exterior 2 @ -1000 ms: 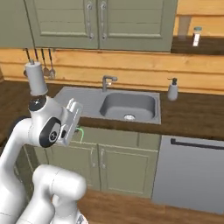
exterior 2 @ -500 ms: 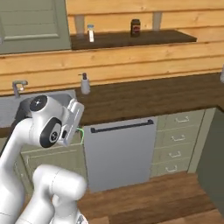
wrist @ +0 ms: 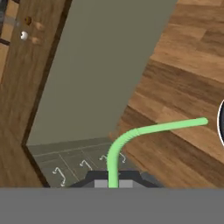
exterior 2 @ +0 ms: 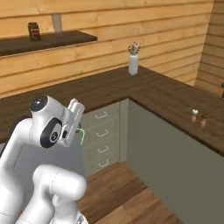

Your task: Take a straw from the drawer in front and place it inside the glass cup on the dining counter.

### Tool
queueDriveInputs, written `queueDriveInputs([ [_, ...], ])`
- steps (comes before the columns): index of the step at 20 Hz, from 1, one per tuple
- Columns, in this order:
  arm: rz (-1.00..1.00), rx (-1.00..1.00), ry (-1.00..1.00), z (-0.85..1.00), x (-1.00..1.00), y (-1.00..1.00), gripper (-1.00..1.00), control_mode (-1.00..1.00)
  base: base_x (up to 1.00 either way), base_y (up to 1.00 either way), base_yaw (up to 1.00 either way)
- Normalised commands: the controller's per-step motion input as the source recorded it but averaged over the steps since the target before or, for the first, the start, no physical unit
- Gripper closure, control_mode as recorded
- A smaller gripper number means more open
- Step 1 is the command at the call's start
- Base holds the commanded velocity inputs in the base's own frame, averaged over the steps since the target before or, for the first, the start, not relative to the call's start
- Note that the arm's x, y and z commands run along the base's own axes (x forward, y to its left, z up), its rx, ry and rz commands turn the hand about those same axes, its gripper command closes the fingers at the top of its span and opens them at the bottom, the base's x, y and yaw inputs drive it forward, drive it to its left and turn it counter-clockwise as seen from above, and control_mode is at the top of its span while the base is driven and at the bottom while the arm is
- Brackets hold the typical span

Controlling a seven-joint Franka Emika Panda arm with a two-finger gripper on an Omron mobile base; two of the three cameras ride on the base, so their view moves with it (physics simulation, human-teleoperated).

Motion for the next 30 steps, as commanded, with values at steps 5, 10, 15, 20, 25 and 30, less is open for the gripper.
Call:
queueDriveInputs([
  [5, 0.0, 0.0, 0.0, 0.0, 0.0, 0.0, 1.0, 1.0, 0.24, -1.0, -0.52],
  [10, 0.0, 0.0, 0.0, 0.0, 0.0, 0.0, 1.0, 1.0, 0.11, -1.0, -0.45],
  [15, 0.0, 0.0, 0.0, 0.0, 0.0, 0.0, 1.0, 1.0, 0.0, -1.0, -0.39],
  [20, 0.0, 0.0, 0.0, 0.0, 0.0, 0.0, 1.0, 1.0, 0.0, -1.0, -0.38],
  [25, 0.0, 0.0, 0.0, 0.0, 0.0, 0.0, 1.0, 1.0, 0.0, -1.0, -0.33],
  [30, 0.0, 0.0, 0.0, 0.0, 0.0, 0.0, 1.0, 1.0, 0.15, -1.0, -0.27],
])
